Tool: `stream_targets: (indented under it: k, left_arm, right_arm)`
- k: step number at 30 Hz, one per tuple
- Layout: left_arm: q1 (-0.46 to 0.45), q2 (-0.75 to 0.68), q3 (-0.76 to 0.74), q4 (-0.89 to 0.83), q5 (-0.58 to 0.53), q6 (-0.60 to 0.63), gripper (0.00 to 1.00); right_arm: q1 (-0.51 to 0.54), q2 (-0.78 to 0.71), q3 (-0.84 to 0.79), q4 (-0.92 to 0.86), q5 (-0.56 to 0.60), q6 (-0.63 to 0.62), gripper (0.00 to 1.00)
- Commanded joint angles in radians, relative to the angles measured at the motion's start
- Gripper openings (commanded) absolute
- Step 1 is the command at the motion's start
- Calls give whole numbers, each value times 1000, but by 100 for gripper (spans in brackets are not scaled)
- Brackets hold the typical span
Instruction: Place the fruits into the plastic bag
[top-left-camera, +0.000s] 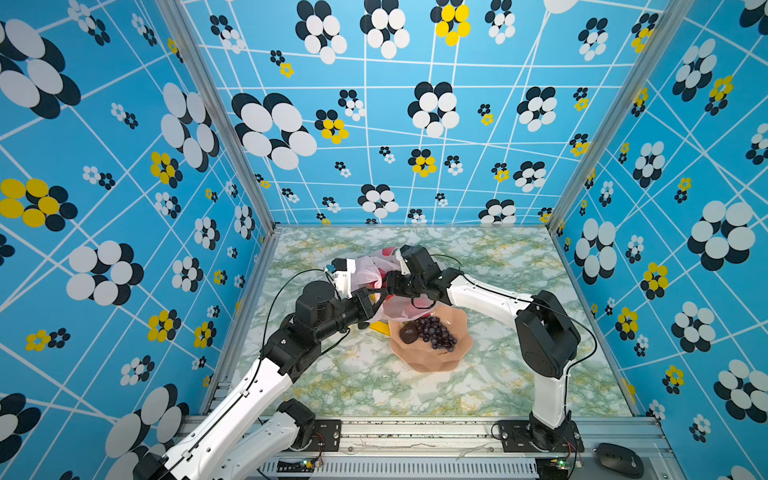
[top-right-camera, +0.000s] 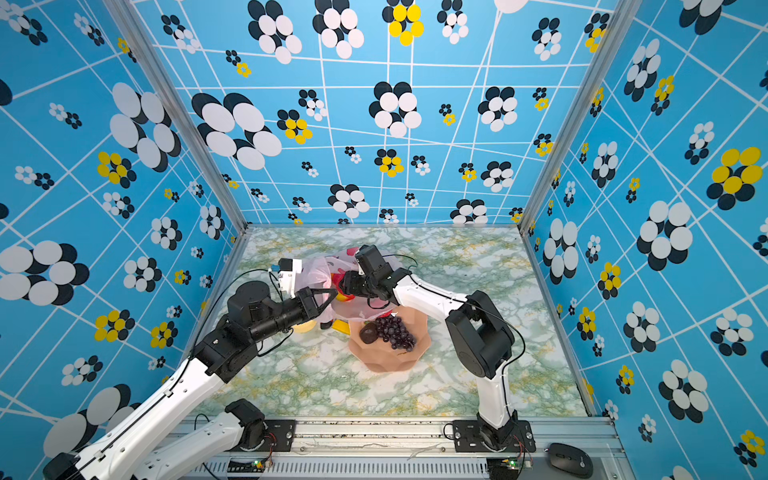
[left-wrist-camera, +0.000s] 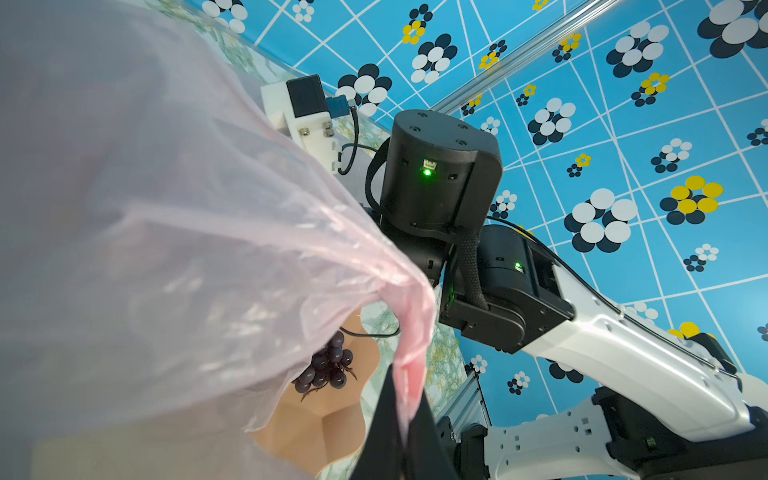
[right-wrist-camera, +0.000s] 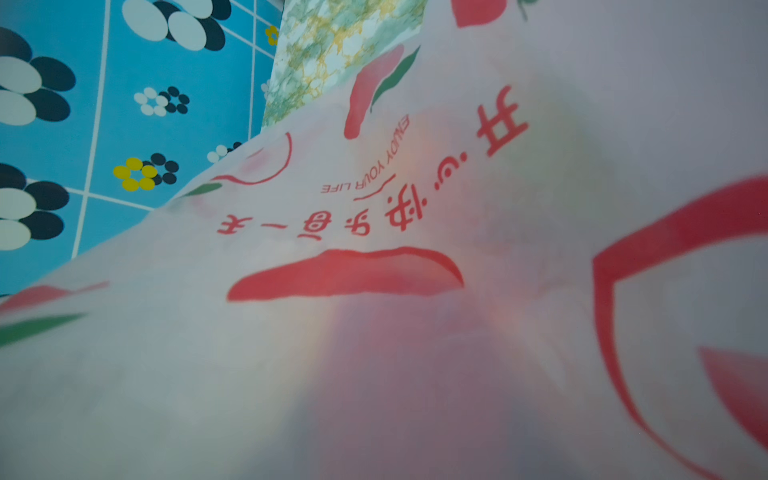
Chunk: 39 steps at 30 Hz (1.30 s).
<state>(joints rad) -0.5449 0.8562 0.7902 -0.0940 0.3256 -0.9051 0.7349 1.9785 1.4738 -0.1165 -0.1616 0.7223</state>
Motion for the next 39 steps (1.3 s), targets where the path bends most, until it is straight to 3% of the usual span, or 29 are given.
stream_targets:
  k: [1,27,39]
  left_arm:
    - [-4,-9,7,35,16,12,0]
    - [-3,-42,-5,-53,-10,52,0]
    - [-1,-44,-8,-67,-14,54,0]
  right_arm:
    - [-28,29,35,72,72,26,54]
    - [-133,112,253,8,40,35,60]
    - [-178,104,244,3,22,42,60]
